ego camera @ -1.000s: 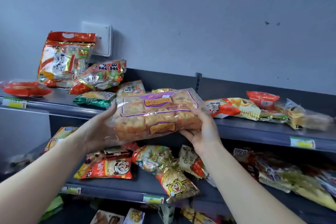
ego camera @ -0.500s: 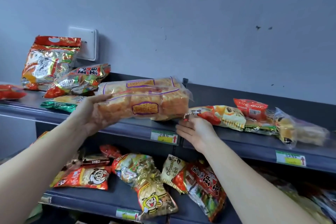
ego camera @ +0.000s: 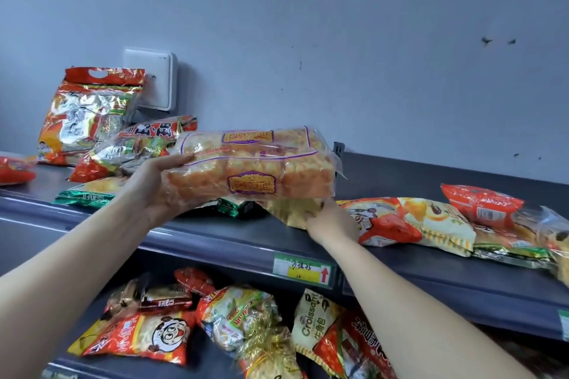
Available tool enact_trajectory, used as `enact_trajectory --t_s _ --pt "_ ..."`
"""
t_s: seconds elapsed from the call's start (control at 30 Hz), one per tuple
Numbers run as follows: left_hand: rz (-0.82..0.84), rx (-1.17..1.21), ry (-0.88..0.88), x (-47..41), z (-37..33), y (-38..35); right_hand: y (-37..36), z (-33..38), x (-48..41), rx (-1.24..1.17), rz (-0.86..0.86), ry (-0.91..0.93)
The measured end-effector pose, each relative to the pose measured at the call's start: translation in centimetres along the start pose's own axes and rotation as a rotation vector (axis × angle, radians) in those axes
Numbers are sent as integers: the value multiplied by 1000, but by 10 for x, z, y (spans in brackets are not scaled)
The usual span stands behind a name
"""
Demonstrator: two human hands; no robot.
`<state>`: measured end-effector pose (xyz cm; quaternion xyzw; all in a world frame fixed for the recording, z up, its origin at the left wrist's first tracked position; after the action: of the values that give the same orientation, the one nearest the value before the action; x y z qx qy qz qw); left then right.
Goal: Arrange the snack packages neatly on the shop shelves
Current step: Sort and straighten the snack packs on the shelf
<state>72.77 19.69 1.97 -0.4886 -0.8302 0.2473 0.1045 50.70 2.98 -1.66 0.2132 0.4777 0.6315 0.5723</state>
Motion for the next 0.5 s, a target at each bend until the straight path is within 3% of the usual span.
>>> enact_trajectory --t_s 0.27,0.5 --pt "55 -30 56 -28 19 -13 40 -70 -49 -304 -253 -166" --pt "34 -156 133 -30 42 -28 81 -103 -61 -744 -532 -366"
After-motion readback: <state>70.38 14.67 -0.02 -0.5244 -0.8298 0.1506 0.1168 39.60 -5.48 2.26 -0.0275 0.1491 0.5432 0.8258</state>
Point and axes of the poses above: each hand's wrist, its own x-axis away from the middle knuckle, its own y-axis out of the back of the hand, z = x × y, the point moved 6 cm from there along -x, towards the middle knuckle, and after that the axes turned 2 degrees about y, right-handed, at the moved point
